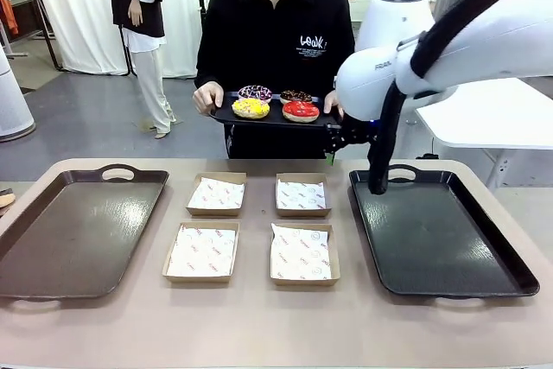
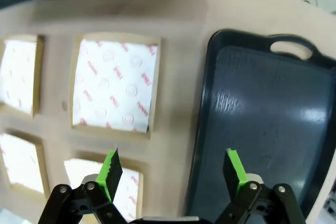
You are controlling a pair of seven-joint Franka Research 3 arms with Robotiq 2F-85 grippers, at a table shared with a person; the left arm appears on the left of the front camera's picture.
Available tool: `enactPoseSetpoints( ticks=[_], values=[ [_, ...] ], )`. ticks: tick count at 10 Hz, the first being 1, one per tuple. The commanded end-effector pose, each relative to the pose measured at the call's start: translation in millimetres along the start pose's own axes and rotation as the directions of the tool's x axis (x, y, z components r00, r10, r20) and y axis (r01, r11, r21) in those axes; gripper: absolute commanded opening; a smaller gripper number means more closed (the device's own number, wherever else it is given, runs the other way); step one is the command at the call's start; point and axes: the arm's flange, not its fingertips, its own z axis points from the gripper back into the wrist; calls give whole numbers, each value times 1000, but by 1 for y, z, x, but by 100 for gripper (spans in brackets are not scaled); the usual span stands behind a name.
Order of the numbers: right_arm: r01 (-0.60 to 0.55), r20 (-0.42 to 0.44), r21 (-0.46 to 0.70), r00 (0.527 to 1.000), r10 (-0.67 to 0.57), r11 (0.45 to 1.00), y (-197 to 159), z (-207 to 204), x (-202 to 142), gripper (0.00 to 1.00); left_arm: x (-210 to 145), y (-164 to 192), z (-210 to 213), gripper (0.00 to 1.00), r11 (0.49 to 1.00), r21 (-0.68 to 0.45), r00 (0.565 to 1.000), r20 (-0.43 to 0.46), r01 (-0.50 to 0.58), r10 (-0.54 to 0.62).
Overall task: Individually package the donuts and arrange them on the tray.
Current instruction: Pick up one Paper togo box.
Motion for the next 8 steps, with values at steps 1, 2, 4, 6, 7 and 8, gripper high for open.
enactPoseSetpoints(
  ticks=[1, 2, 4, 6, 7, 8],
  values=[
    [55, -27, -5, 998, -55, 998, 25, -21, 34, 100, -1, -1, 1, 100, 1000, -13, 1000, 9, 9, -9],
    [37, -29, 50, 999, -36, 998, 33, -34, 42, 100, -1, -1, 1, 100, 1000, -13, 1000, 9, 9, -9],
    [18, -54, 116, 998, -12, 993, 36, -59, 52, 100, -1, -1, 1, 100, 1000, -13, 1000, 9, 9, -9],
    [28, -63, 119, 998, -20, 993, 29, -78, 50, 100, -1, -1, 1, 100, 1000, -13, 1000, 9, 9, -9],
    [49, -55, 87, 997, -45, 995, 28, -75, 48, 100, -1, -1, 1, 100, 1000, -13, 1000, 9, 9, -9],
    [78, -9, -4, 997, -78, 997, 29, -62, 43, 100, -1, -1, 1, 100, 1000, -13, 1000, 9, 9, -9]
  ],
)
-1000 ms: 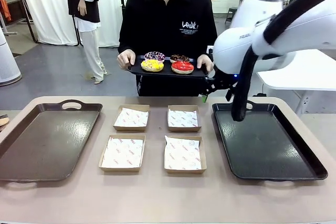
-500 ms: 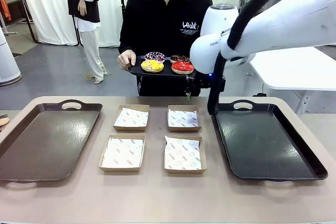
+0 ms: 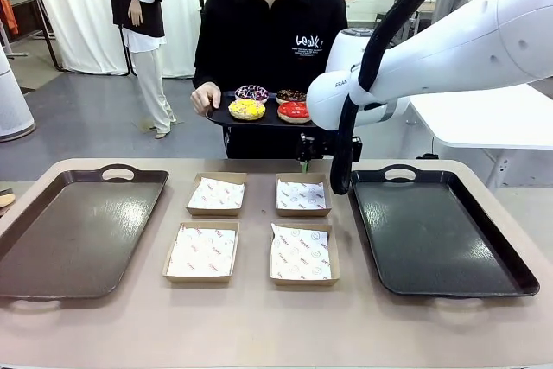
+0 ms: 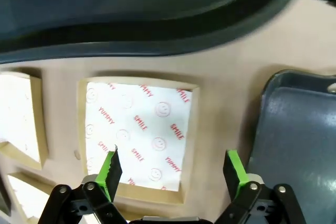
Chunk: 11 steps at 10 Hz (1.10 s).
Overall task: Individually package the donuts and arrange them on the tray.
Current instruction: Pick up one Paper togo box.
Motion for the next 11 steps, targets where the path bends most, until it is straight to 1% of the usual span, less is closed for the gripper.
enactPoseSetpoints(
  ticks=[1, 7, 8, 9, 11],
  values=[
    [-11, -17, 24, 1000, 11, 1000, 5, -5, -2, 100, -1, -1, 1, 100, 1000, -13, 1000, 9, 9, -9],
    [-11, -17, 24, 1000, 11, 1000, 5, -5, -2, 100, -1, -1, 1, 100, 1000, -13, 1000, 9, 9, -9],
    [-1, -13, 10, 1000, 1, 1000, 7, -4, -4, 100, -1, -1, 1, 100, 1000, -13, 1000, 9, 9, -9],
    [26, -17, -1, 1000, -26, 1000, 3, -10, -2, 100, -1, -1, 1, 100, 1000, -13, 1000, 9, 9, -9],
    [45, -31, -15, 998, -45, 999, 1, -24, -3, 100, -1, -1, 1, 100, 1000, -13, 1000, 9, 9, -9]
  ],
)
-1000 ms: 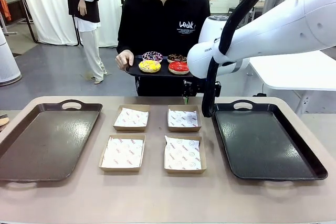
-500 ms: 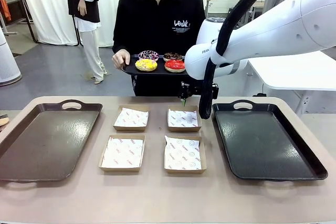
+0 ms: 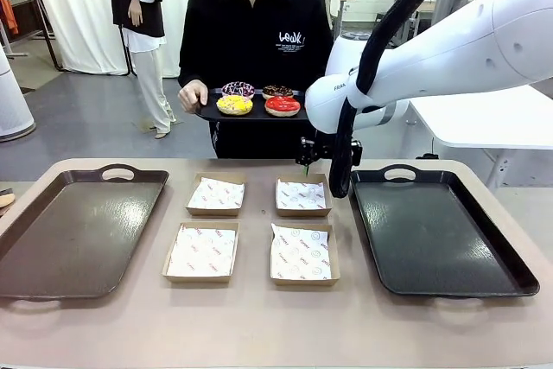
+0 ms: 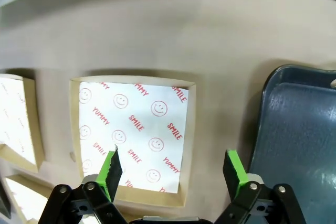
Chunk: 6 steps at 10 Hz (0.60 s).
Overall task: Individually package the donuts and arrange them on the tray.
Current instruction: Pick up one Paper togo box.
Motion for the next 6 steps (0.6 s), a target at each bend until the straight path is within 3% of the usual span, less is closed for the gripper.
enactPoseSetpoints(
  ticks=[1, 6],
  values=[
    [27, -7, -30, 1000, -27, 999, 2, -17, 0, 100, -1, -1, 1, 100, 1000, -13, 1000, 8, 9, -9],
    [16, -50, -20, 999, -17, 1000, 1, -44, 3, 100, -1, -1, 1, 100, 1000, -13, 1000, 8, 9, -9]
  ],
)
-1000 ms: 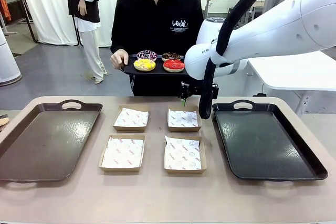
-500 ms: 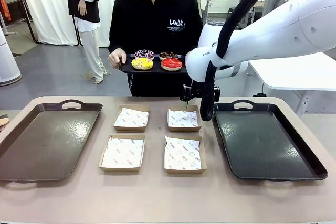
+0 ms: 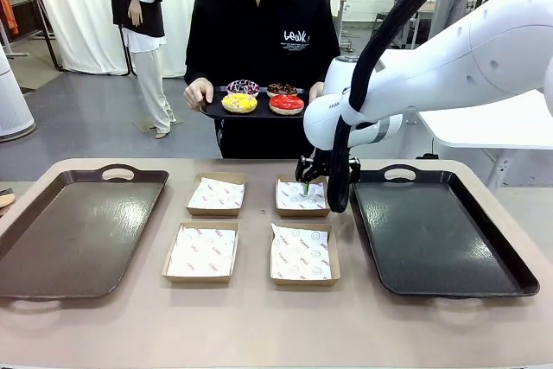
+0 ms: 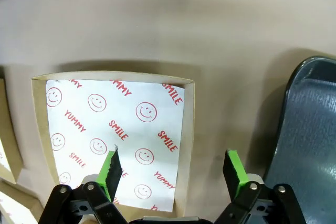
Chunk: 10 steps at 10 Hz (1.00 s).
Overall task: Individually package the donuts and arrange them on the tray.
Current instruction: Pick up one Paper togo box.
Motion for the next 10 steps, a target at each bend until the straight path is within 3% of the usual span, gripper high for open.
enactPoseSetpoints(
  ticks=[1, 3, 4, 5, 6, 10],
  values=[
    [1, 28, 16, 1000, -1, 1000, 2, -2, 10, 72, -1, -1, 1, 100, 1000, -13, 1000, 9, 9, -9],
    [9, 17, 12, 1000, -9, 1000, 2, -2, 10, 13, -1, -1, 1, 100, 1000, -13, 1000, 9, 9, -9],
    [11, 17, 11, 1000, -11, 1000, 2, -2, 10, 0, -1, -1, 1, 100, 1000, -13, 1000, 9, 9, -9],
    [16, 17, 14, 1000, -17, 1000, 3, -2, 11, 24, -1, -1, 1, 100, 1000, -13, 1000, 9, 9, -9],
    [19, 17, 16, 1000, -19, 1000, 3, -2, 11, 0, -1, -1, 1, 100, 1000, -13, 1000, 9, 9, -9],
    [35, 28, 25, 999, -36, 999, 2, 3, 12, 0, -1, -1, 1, 100, 1000, -13, 1000, 9, 9, -9]
  ],
)
